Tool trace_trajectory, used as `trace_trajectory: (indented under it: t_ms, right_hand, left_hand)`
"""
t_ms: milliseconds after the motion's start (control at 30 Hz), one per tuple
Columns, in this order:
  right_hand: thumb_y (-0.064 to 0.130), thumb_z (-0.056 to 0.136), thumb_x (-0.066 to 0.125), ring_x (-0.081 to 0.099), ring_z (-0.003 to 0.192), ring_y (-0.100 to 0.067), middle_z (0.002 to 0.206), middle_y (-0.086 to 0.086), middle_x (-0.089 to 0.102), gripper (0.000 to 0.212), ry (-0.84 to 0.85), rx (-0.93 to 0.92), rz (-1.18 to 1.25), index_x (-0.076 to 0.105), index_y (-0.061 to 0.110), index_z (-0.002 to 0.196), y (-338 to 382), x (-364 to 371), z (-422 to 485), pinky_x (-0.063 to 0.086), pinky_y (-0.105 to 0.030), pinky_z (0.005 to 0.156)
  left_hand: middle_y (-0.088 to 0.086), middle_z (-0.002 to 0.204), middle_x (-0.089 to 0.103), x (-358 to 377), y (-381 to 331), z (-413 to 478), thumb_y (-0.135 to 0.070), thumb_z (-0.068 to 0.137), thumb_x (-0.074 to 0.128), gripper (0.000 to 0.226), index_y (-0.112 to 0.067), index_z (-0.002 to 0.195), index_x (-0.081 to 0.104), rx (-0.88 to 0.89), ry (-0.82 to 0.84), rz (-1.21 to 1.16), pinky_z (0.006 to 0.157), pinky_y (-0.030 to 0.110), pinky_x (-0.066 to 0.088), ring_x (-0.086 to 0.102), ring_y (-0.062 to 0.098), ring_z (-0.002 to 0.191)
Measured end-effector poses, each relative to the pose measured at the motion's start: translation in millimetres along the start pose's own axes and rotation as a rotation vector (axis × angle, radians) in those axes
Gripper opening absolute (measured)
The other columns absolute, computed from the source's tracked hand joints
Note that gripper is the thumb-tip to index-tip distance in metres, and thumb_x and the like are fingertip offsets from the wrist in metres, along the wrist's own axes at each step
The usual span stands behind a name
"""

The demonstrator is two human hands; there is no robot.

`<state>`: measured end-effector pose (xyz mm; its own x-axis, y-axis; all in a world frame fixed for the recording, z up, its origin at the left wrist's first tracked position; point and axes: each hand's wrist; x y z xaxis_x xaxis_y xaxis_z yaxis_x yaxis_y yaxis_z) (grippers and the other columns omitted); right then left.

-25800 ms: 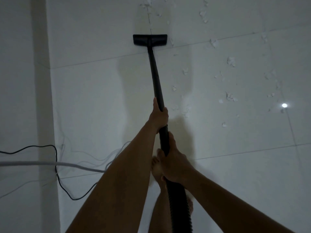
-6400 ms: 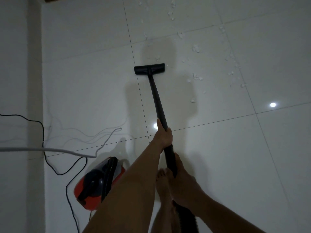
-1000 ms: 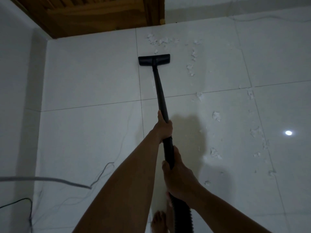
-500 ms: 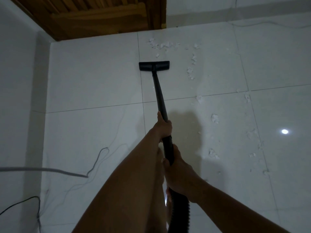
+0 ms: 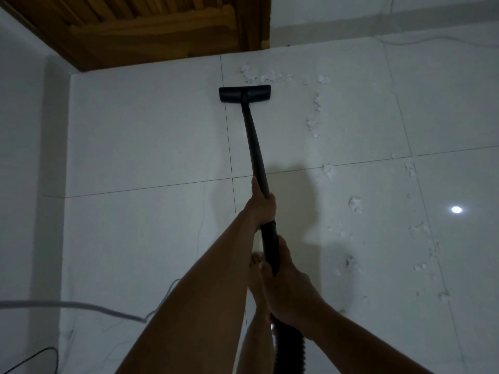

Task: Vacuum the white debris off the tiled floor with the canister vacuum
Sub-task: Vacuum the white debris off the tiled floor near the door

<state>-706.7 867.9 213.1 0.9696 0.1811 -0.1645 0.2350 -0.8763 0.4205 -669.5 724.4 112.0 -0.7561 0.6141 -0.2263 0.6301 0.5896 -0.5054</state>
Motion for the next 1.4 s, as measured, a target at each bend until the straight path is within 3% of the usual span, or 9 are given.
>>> trace_trajectory:
  t_ms: [167, 433, 633, 900, 1133, 1267, 1400]
  right_hand:
    - [0.044, 0.109, 0.039, 0.064, 0.048, -0.014, 0.097, -0.011, 0.070, 0.068, -0.003, -0.016, 0.029, -0.008, 0.054, 0.157, 11.0, 0.5, 12.9, 0.050, -0.021, 0.043]
    - [0.044, 0.109, 0.035, 0.069, 0.059, -0.017, 0.099, -0.004, 0.069, 0.069, -0.004, -0.001, -0.008, -0.014, 0.052, 0.158, 25.8, -8.3, 25.4, 0.050, -0.021, 0.045]
    - [0.045, 0.109, 0.033, 0.074, 0.066, -0.021, 0.098, -0.003, 0.068, 0.069, -0.013, -0.005, -0.054, -0.016, 0.052, 0.157, 35.3, -10.4, 37.9, 0.062, -0.029, 0.056]
    - [0.046, 0.108, 0.035, 0.074, 0.069, -0.025, 0.100, -0.007, 0.070, 0.069, -0.042, -0.007, -0.076, -0.015, 0.055, 0.156, 45.2, -9.4, 59.5, 0.066, -0.042, 0.065]
    - [0.045, 0.109, 0.035, 0.072, 0.067, -0.023, 0.101, -0.008, 0.070, 0.070, -0.042, -0.003, -0.063, -0.016, 0.054, 0.156, 56.3, -13.1, 71.3, 0.066, -0.040, 0.064]
    - [0.042, 0.110, 0.036, 0.067, 0.058, -0.018, 0.094, -0.010, 0.071, 0.071, -0.029, -0.017, -0.030, -0.016, 0.052, 0.157, 64.8, -17.5, 73.5, 0.062, -0.031, 0.055]
    - [0.040, 0.110, 0.038, 0.061, 0.050, -0.012, 0.083, -0.006, 0.067, 0.071, -0.040, -0.048, 0.009, -0.011, 0.052, 0.159, 81.8, -24.9, 61.0, 0.051, -0.023, 0.045]
  left_hand:
    - [0.014, 0.148, 0.043, -9.3, -9.6, 11.7, -0.031, 0.106, 0.034, 0.071, -0.036, 0.154, -0.018, 0.007, -0.001, 0.008, 0.085, 0.034, 0.048, 0.055, 0.020, 0.089]
    - [0.014, 0.149, 0.043, -16.0, -23.0, 23.9, -0.030, 0.107, 0.033, 0.069, -0.033, 0.155, -0.017, 0.017, 0.006, 0.009, 0.083, 0.030, 0.043, 0.050, 0.017, 0.091]
    - [0.014, 0.144, 0.048, -21.8, -29.0, 39.3, -0.031, 0.107, 0.033, 0.070, -0.034, 0.155, -0.017, 0.028, -0.017, 0.025, 0.080, 0.031, 0.043, 0.049, 0.009, 0.073]
    - [0.014, 0.147, 0.045, -32.8, -39.5, 56.1, -0.029, 0.107, 0.033, 0.070, -0.033, 0.155, -0.018, 0.043, -0.016, 0.015, 0.079, 0.029, 0.042, 0.045, 0.005, 0.069]
    - [0.013, 0.150, 0.041, -39.2, -45.2, 70.4, -0.029, 0.107, 0.033, 0.070, -0.034, 0.155, -0.018, 0.055, -0.023, -0.002, 0.082, 0.030, 0.043, 0.050, 0.014, 0.084]
    - [0.013, 0.150, 0.041, -43.6, -52.2, 74.6, -0.028, 0.107, 0.034, 0.071, -0.033, 0.155, -0.018, 0.057, -0.027, -0.004, 0.079, 0.030, 0.044, 0.047, 0.006, 0.071]
    - [0.013, 0.150, 0.041, -53.5, -68.4, 68.2, -0.030, 0.107, 0.034, 0.071, -0.034, 0.155, -0.018, 0.029, -0.023, 0.003, 0.078, 0.032, 0.046, 0.049, 0.010, 0.071]
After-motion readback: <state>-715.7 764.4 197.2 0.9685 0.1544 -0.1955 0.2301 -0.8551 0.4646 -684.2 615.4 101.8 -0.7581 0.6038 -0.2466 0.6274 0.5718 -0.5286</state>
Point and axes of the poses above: each hand's wrist, its own z-axis towards the middle knuckle, its own x-axis out of the palm, y = z × x
